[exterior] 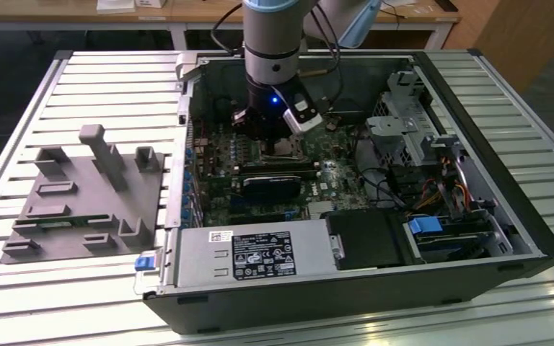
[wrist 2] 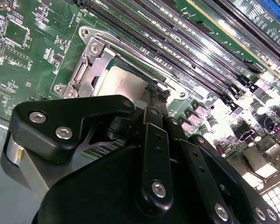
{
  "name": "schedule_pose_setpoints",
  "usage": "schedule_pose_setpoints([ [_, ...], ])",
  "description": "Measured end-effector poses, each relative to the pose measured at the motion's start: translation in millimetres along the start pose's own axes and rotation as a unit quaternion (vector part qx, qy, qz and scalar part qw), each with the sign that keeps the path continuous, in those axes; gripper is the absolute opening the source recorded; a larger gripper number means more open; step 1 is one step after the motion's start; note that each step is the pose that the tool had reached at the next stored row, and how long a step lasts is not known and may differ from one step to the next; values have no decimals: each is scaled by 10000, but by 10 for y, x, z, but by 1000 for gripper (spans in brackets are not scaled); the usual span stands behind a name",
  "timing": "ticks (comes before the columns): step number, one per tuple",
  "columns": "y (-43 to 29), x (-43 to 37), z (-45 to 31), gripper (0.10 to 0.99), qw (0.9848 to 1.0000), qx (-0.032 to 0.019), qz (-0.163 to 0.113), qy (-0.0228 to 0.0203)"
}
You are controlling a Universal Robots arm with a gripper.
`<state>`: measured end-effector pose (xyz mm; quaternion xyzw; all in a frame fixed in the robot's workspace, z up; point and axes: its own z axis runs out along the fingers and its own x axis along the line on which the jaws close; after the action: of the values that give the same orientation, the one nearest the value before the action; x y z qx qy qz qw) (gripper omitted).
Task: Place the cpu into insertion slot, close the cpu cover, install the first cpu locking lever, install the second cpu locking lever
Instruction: 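Close the cpu cover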
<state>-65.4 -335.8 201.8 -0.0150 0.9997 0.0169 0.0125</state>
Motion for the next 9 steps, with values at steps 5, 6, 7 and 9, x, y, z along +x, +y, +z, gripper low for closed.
schedule_pose_setpoints([
  [5,1,0,3,106,10000,-50,-3,-3],
  [6,1,0,3,106,10000,-98,-3,-4],
  [7,1,0,3,106,9999,-135,-2,-5],
  [9,1,0,-2,106,9999,-167,-2,-6],
])
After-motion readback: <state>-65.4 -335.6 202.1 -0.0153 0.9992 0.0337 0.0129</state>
